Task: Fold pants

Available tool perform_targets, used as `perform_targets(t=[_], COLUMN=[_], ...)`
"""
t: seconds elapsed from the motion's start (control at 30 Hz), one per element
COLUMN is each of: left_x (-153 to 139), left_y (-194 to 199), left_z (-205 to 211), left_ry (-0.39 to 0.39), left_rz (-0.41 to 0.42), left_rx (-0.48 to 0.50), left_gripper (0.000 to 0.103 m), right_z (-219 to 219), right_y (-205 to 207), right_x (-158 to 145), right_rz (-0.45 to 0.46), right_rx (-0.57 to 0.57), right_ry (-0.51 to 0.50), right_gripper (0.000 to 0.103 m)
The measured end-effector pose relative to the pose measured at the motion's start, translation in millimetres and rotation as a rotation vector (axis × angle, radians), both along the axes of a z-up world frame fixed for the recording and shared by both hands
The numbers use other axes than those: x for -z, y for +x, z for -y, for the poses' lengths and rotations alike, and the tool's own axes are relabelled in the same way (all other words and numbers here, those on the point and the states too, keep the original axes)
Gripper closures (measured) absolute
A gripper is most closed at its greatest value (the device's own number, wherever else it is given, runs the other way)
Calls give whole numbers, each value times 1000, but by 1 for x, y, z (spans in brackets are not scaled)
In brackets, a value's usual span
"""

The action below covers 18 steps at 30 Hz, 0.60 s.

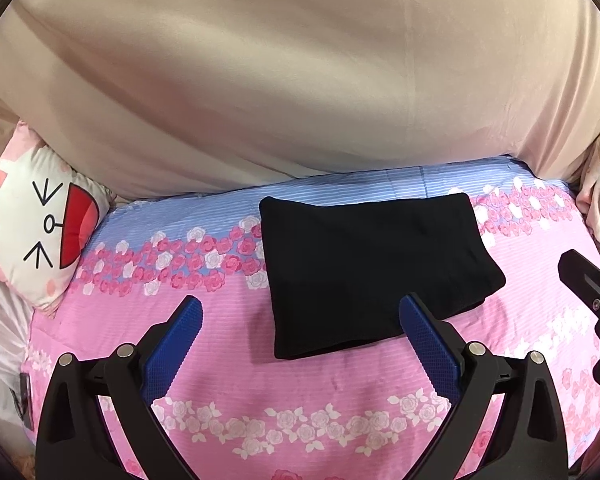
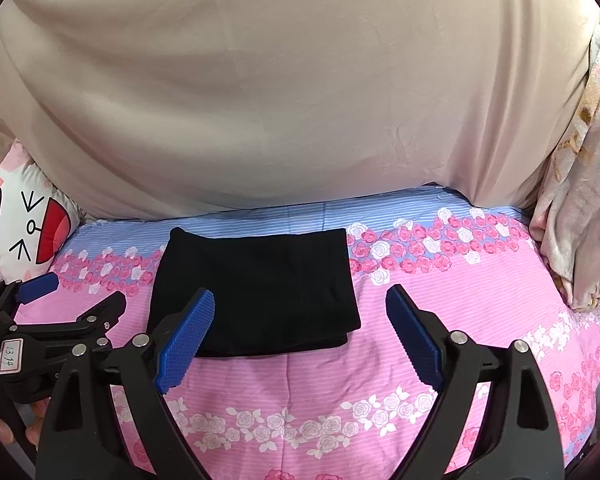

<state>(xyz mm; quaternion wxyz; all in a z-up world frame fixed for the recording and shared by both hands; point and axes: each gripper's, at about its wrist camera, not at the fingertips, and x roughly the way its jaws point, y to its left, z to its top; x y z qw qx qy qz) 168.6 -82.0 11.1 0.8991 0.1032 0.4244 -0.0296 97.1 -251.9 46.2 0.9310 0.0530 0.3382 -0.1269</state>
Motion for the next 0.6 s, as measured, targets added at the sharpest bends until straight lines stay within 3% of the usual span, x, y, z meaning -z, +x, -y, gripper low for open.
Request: perform_targets(t=[0.23, 0.6], left_x=[1, -1], left_y=[-3, -9], left_z=[-1, 1], left_ry=[-39, -41], left_rz=[48, 20], left_rx=[0, 49], left_gripper=[5, 6], right_z=[1, 5], right_y=[1, -1], right_x=[4, 9], right_rz=[-9, -18], right_rx=[11, 23], right_ry=[0, 5], right_gripper=[17, 17])
